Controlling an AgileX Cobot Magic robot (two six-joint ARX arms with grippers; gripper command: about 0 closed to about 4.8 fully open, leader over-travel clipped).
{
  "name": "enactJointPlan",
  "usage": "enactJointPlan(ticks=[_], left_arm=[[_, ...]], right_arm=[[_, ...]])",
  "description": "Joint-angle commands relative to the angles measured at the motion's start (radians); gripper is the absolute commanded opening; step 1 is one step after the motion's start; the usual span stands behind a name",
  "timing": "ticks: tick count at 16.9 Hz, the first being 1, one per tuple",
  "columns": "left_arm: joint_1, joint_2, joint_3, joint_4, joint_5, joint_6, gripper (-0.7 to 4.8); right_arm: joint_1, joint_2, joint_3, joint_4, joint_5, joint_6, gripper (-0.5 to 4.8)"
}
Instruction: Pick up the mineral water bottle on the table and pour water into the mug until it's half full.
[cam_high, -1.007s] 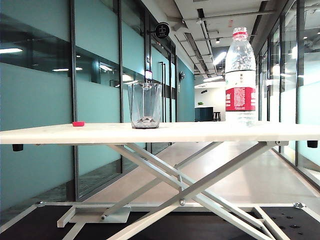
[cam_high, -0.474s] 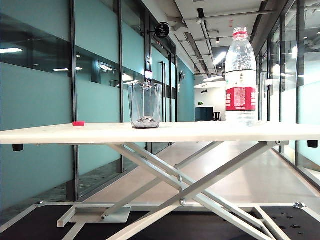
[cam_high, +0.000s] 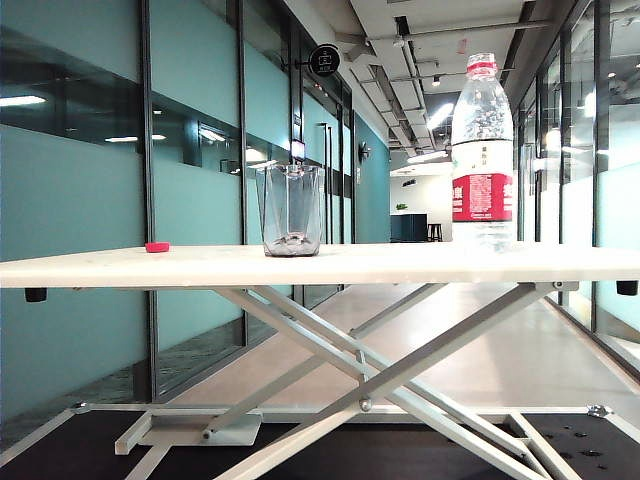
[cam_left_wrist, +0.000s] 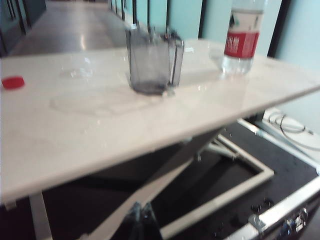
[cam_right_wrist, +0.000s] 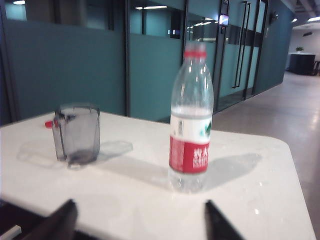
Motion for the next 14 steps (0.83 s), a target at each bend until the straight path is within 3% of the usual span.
enactJointPlan(ticks=[1, 6, 11, 14], left_arm=[[0.001, 0.001, 0.002, -0.016, 0.002, 0.019, -0.05], [0.001, 0.001, 0.002, -0.017, 0.002, 0.019, -0.05], [0.001, 0.001, 0.002, -0.039, 0.002, 0.042, -0.05], [0.001, 0.001, 0.002, -0.055, 0.003, 0.066, -0.05]], right_arm=[[-0.001, 0.253, 0.087, 0.135, 0.023, 0.0, 4.79], [-0.002, 0.809, 0.236, 0.512, 0.018, 0.0, 4.79], [-0.003, 1.307, 0.462, 0.703, -0.037, 0.0, 4.79], [-0.004, 1.503, 0.581, 0.732, -0.081, 0.0, 4.79]])
